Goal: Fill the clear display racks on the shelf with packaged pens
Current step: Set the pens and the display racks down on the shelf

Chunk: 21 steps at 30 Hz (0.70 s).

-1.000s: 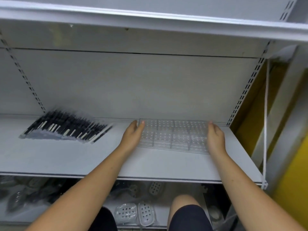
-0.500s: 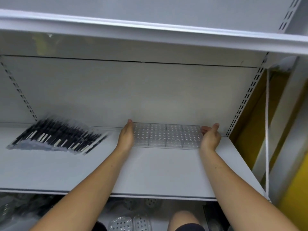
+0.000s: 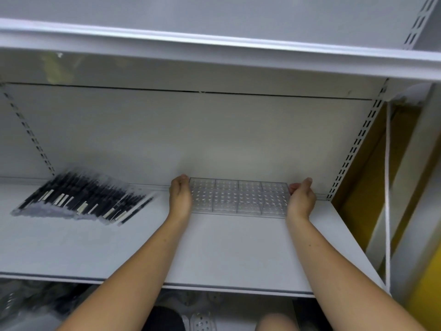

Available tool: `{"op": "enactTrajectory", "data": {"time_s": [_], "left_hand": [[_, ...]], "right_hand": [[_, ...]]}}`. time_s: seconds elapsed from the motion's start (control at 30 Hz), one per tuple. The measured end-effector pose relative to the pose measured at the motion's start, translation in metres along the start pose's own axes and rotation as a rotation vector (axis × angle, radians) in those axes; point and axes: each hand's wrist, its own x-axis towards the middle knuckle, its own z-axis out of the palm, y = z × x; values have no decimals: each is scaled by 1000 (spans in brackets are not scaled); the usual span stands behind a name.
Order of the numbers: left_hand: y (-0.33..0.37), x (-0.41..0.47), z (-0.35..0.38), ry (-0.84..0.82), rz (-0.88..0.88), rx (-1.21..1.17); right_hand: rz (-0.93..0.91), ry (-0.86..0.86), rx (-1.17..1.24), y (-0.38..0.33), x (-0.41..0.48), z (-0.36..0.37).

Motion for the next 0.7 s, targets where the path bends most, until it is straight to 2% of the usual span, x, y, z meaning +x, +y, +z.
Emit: {"op": "enactTrajectory", "data": {"time_s": [0.13,0.27,0.33,0.4,0.53,0.7], "left_hand": [[6,-6,0,-4,59,28],[24,-10,-22,-23,251,206],[31,-5,-46,-49,334,368],[38,0,-72,-71,414,576],[52,2,-121,-73,590,1091],[61,-1,-172,-86,488,1369]], "right_hand": [[-121,-49,-154,-5,-3,-6],[-546,-158,-383,-17,-25,-12],[-756,-242,-481,-24,-45,-4],[-885,-360,-593,-30,-70,12],[-998,-660,-887,-34,-123,53],[-1059,-826,-976,-27,-180,103]]}}
